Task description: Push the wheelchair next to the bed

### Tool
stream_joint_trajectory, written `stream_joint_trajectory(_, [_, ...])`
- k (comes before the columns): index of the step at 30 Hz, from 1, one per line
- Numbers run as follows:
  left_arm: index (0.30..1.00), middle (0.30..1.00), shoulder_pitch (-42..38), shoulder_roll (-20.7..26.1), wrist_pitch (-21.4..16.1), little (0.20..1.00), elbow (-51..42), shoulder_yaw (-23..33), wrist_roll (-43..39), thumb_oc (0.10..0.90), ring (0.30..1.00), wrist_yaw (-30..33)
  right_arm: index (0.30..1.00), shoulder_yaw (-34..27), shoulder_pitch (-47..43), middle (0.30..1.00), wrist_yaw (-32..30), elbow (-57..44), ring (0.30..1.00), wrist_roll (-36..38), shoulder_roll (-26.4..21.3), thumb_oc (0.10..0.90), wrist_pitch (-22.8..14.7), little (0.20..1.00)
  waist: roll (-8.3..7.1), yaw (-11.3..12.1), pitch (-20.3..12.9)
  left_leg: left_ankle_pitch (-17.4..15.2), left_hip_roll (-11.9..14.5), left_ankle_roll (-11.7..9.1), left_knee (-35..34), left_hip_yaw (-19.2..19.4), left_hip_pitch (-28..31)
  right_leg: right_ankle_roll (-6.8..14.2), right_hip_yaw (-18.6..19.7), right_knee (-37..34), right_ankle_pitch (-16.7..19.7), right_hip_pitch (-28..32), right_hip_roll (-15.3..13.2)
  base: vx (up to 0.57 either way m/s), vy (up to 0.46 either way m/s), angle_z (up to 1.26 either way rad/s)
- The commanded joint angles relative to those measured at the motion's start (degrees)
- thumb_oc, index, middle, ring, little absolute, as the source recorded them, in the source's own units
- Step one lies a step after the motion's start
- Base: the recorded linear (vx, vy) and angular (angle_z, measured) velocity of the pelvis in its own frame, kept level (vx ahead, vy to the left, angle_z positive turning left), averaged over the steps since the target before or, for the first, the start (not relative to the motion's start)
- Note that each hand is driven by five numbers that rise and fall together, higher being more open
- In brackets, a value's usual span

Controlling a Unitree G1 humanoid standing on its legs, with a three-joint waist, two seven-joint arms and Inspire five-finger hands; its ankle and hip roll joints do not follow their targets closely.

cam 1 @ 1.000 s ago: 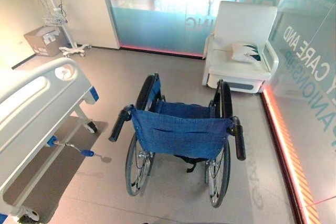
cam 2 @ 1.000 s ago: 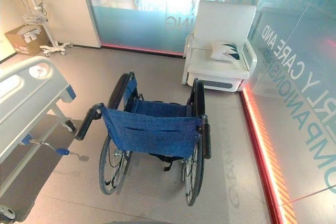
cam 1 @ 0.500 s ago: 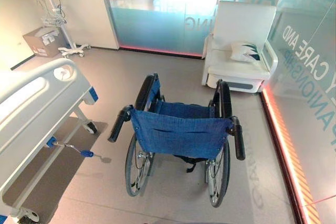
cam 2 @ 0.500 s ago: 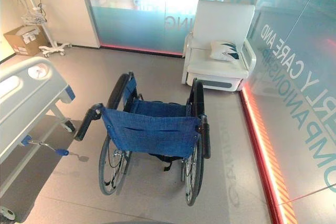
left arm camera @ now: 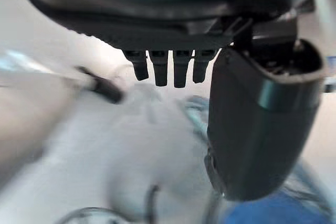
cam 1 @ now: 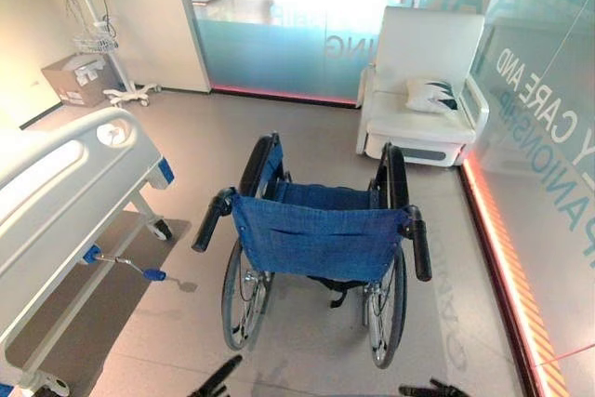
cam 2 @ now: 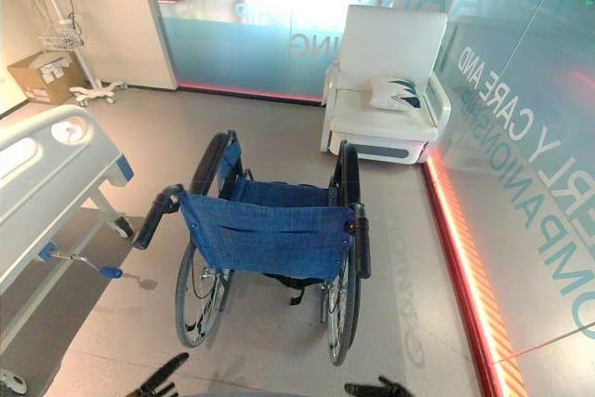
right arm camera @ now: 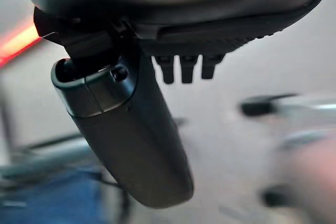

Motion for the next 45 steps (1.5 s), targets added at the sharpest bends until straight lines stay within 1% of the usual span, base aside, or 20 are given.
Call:
stream_joint_trajectory(1, [0.900,0.900,-4.25,5.75,-2.68,0.900,-3.93,4.95,-1.51,0.800,0.900,2.05,0.900,-6.45,-3.68,0.900,-6.41,-8.36,0.900,4.80,-7.41,0.800,-2.99,0.900,2.49,0.68,1.64,-3.65,2.22,-1.75,0.63,2.01,1.44,0.23,0.25,-0.20,5.06,-3.66,-1.76,0.00,0.000,0.00])
stream_joint_trajectory(2, [0.900,0.900,-4.20,5.98,-2.99,0.900,-4.33,5.19,-1.75,0.800,0.900,2.15,0.900,-6.63,-3.59,0.900,-6.70,-8.94,0.900,4.93,-7.58,0.800,-3.14,0.900,2.50,0.66,1.65,-3.66,2.22,-1.74,0.63,2.03,1.45,0.22,0.25,-0.20,5.06,-3.66,-1.77,0.00,0.000,0.00])
stream_joint_trajectory(3, [0.900,0.900,-3.86,7.22,-4.34,0.900,-7.64,6.87,-3.06,0.800,0.900,2.90,0.900,-7.97,-3.21,0.900,-8.96,-13.26,0.900,5.26,-8.51,0.800,-3.52,0.900,2.56,0.49,1.65,-3.65,2.21,-1.77,0.63,2.05,1.46,0.20,0.31,-0.24,5.12,-3.66,-1.81,0.00,0.000,0.00])
stream_joint_trajectory(4, [0.900,0.900,-3.72,7.54,-4.44,0.900,-8.51,7.31,-3.49,0.800,0.900,2.99,0.900,-8.34,-3.07,0.900,-9.47,-14.29,0.900,5.38,-8.74,0.800,-3.54,0.900,2.57,0.46,1.65,-3.64,2.22,-1.79,0.63,2.07,1.45,0.21,0.31,-0.26,5.13,-3.65,-1.82,0.00,0.000,0.00])
stream_joint_trajectory(5, [0.900,0.900,-3.18,8.50,-5.56,0.900,-11.49,8.97,-4.75,0.800,0.900,3.33,0.900,-10.03,-2.47,0.900,-11.03,-18.46,0.900,6.15,-9.54,0.800,-3.00,0.900,2.64,0.26,1.66,-3.69,2.26,-1.83,0.63,2.16,1.46,0.22,0.33,-0.30,5.11,-3.65,-1.87,0.00,0.000,0.00])
stream_joint_trajectory(8, [0.900,0.900,-2.15,9.05,-6.61,0.900,-17.94,12.33,-4.98,0.800,0.900,2.78,0.900,-14.68,-1.69,0.900,-14.44,-26.55,0.900,6.43,-9.71,0.800,-3.41,0.900,2.84,-0.01,1.81,-3.77,2.28,-1.77,0.63,2.07,1.49,0.12,0.60,-0.29,4.90,-3.58,-1.91,0.00,0.000,0.00])
stream_joint_trajectory(9, [0.900,0.900,-1.64,8.72,-6.77,0.900,-21.29,13.66,-4.36,0.800,0.900,1.87,0.900,-16.62,-1.19,0.900,-15.48,-30.57,0.900,4.67,-9.38,0.800,-4.19,0.900,2.94,-0.08,1.90,-3.85,2.25,-1.74,0.63,1.99,1.45,0.08,0.71,-0.30,4.79,-3.56,-1.91,0.00,0.000,0.00])
stream_joint_trajectory(12, [0.900,0.900,-0.87,8.32,-6.22,0.900,-27.05,15.20,-4.32,0.800,0.900,1.52,0.900,-19.12,-0.76,0.900,-17.21,-37.59,0.900,2.80,-9.03,0.800,-3.66,0.900,3.20,-0.27,1.94,-3.86,2.17,-1.75,0.63,1.81,1.29,0.05,0.95,-0.25,4.66,-3.71,-1.94,0.00,0.000,0.00])
stream_joint_trajectory(13, [0.900,0.900,-0.80,8.43,-5.63,0.900,-28.96,15.79,-4.77,0.800,0.900,1.38,0.900,-19.77,-0.96,0.900,-17.56,-39.42,0.900,2.35,-9.12,0.800,-3.74,0.900,3.31,-0.31,1.96,-3.85,2.19,-1.78,0.63,1.82,1.23,0.02,0.98,-0.22,4.59,-3.76,-1.98,0.00,0.034,-0.01])
stream_joint_trajectory(14, [0.900,0.900,-0.75,8.67,-4.44,0.900,-33.10,16.82,-6.15,0.800,0.900,0.51,0.900,-20.82,-1.57,0.900,-18.00,-43.40,0.900,2.51,-9.25,0.800,-3.95,0.900,3.51,-0.34,2.00,-3.84,2.19,-1.83,0.63,1.75,1.09,0.00,1.09,-0.13,4.43,-3.90,-2.04,0.00,0.040,-0.02])
stream_joint_trajectory(16, [0.900,0.900,-1.32,9.25,-3.20,0.900,-36.20,17.02,-7.42,0.800,0.900,-0.50,0.900,-21.07,-2.64,0.900,-17.81,-46.22,0.900,2.60,-9.70,0.800,-4.12,0.900,3.68,-0.37,1.98,-3.79,2.21,-1.93,0.63,1.78,0.98,-0.01,1.15,-0.13,4.35,-3.96,-2.08,0.00,0.019,-0.02])
stream_joint_trajectory(19, [0.900,0.900,-2.19,10.70,0.69,0.900,-40.97,16.32,-8.92,0.800,0.900,-4.46,0.900,-20.71,-3.61,0.900,-16.04,-50.92,0.900,4.76,-10.21,0.800,-2.70,0.900,3.81,-0.54,1.91,-3.63,2.29,-2.02,0.63,1.99,0.88,0.01,1.20,-0.08,4.27,-4.03,-2.18,0.00,0.000,0.00])
stream_joint_trajectory(22, [0.900,0.900,-2.67,11.33,4.47,0.900,-46.52,14.91,-11.64,0.800,0.900,-9.14,0.900,-19.44,-3.78,0.900,-13.31,-55.57,0.900,6.02,-9.72,0.800,-1.61,0.900,4.07,-0.60,1.94,-3.45,2.36,-2.04,0.63,2.31,0.67,0.09,1.13,0.14,4.18,-4.25,-2.39,0.00,0.000,0.00])
stream_joint_trajectory(25, [0.900,0.900,-3.14,12.35,5.48,0.900,-49.51,14.19,-12.63,0.800,0.900,-11.07,0.900,-18.63,-3.89,0.900,-11.35,-58.02,0.900,8.18,-9.65,0.800,-1.84,0.900,4.26,-0.65,2.03,-3.37,2.41,-2.05,0.63,2.50,0.58,0.17,1.16,0.33,4.13,-4.46,-2.48,0.00,0.006,0.01])
stream_joint_trajectory(29, [0.900,0.900,-4.08,14.01,3.22,0.900,-49.85,14.02,-13.80,0.800,0.900,-11.42,0.900,-17.65,-4.42,0.900,-9.53,-61.42,0.900,11.28,-10.10,0.800,-2.57,0.900,4.34,-0.78,1.95,-3.36,2.42,-2.10,0.63,2.85,0.63,0.27,1.23,0.30,4.11,-4.48,-2.51,0.00,0.000,0.00])
stream_joint_trajectory(32, [0.900,0.900,-5.37,15.62,-0.25,0.900,-48.29,15.02,-18.20,0.800,0.900,-12.04,0.900,-17.57,-4.89,0.900,-8.21,-63.77,0.900,13.89,-11.28,0.800,-3.19,0.900,4.28,-1.01,1.66,-3.32,2.49,-2.22,0.63,3.16,0.63,0.34,1.23,0.14,4.10,-4.43,-2.55,0.00,0.000,0.00])
stream_joint_trajectory(35, [0.900,0.900,-6.19,15.02,-3.26,0.900,-47.37,16.29,-21.56,0.800,0.900,-14.10,0.900,-17.35,-4.99,0.900,-7.20,-65.30,0.900,15.98,-10.77,0.800,-4.13,0.900,4.16,-1.28,1.40,-3.35,2.54,-2.35,0.63,3.55,0.67,0.41,1.47,0.07,4.11,-4.50,-2.54,0.00,0.000,0.00])
stream_joint_trajectory(43, [0.900,0.900,-6.36,13.52,-5.88,0.900,-51.80,16.81,-23.58,0.800,0.900,-16.65,0.900,-16.74,-4.92,0.900,-5.72,-68.40,0.900,20.15,-9.57,0.800,-2.85,0.900,3.48,-1.18,1.03,-3.63,2.41,-2.30,0.63,3.82,0.72,0.37,1.64,-0.25,4.09,-4.38,-2.51,0.01,0.001,-0.03])
stream_joint_trajectory(45, [0.900,0.900,-6.76,12.87,-5.95,0.900,-53.72,16.66,-26.67,0.800,0.900,-17.62,0.900,-16.06,-5.01,0.900,-5.53,-69.07,0.900,20.65,-8.76,0.800,-3.10,0.900,3.31,-1.02,0.90,-3.61,2.42,-2.36,0.63,3.93,0.70,0.41,1.55,-0.19,4.06,-4.37,-2.55,0.00,0.000,0.00])
